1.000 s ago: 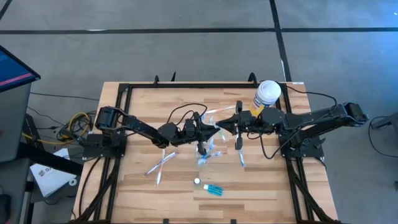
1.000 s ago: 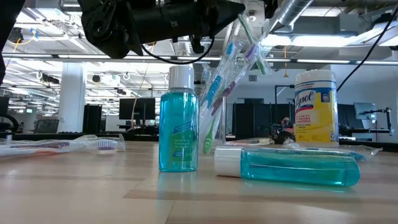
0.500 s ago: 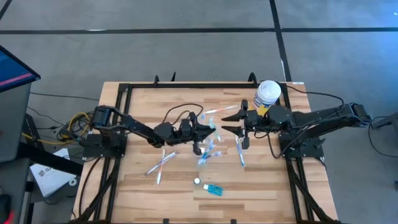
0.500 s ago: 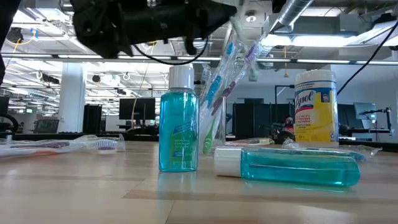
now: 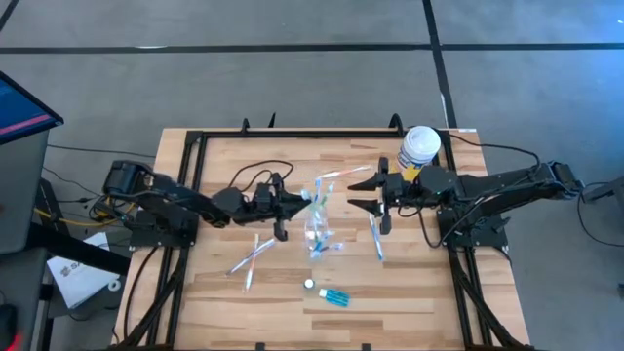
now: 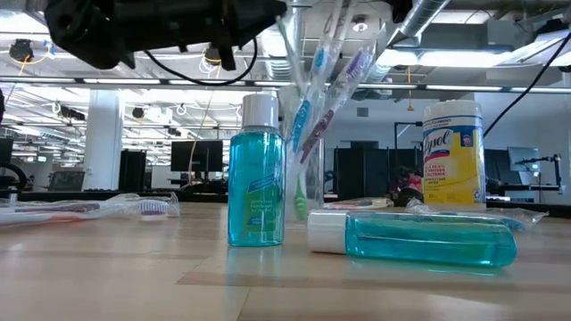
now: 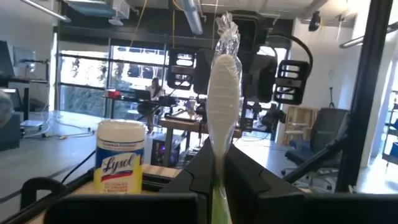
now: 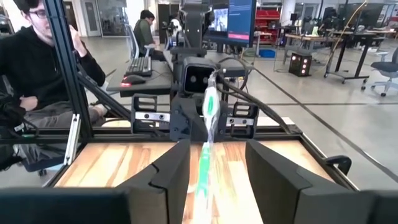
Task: Pick & Place toothbrushing station
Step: Put the green toothbrush into the transparent organizer
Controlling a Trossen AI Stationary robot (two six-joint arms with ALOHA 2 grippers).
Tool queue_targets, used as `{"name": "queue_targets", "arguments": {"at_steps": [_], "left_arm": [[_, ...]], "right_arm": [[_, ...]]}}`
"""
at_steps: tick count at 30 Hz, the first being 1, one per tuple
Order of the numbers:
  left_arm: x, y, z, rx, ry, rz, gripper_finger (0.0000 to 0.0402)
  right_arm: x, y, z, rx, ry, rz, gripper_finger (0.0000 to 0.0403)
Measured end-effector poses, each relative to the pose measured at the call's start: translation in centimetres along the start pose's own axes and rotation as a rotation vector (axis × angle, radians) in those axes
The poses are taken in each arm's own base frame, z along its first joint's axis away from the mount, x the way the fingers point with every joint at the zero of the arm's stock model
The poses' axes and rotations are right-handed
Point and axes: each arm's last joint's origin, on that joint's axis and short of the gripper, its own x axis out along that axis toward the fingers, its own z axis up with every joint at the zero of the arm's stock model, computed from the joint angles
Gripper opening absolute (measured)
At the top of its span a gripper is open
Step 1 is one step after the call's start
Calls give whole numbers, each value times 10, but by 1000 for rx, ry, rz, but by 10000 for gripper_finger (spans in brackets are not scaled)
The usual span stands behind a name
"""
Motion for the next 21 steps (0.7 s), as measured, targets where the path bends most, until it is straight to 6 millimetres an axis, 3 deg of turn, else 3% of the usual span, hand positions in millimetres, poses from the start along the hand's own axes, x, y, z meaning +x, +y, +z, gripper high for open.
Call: {"name": "queue_targets", "arguments": {"at_steps": [6,21], "left_arm": [[-8,4,1,8,5,36,18],[-6,19,-7,45,85,128,15]], "right_arm": [[0,0,-1,-2,11,-1,135],[0,0,-2,-3,21,-1,136]]}}
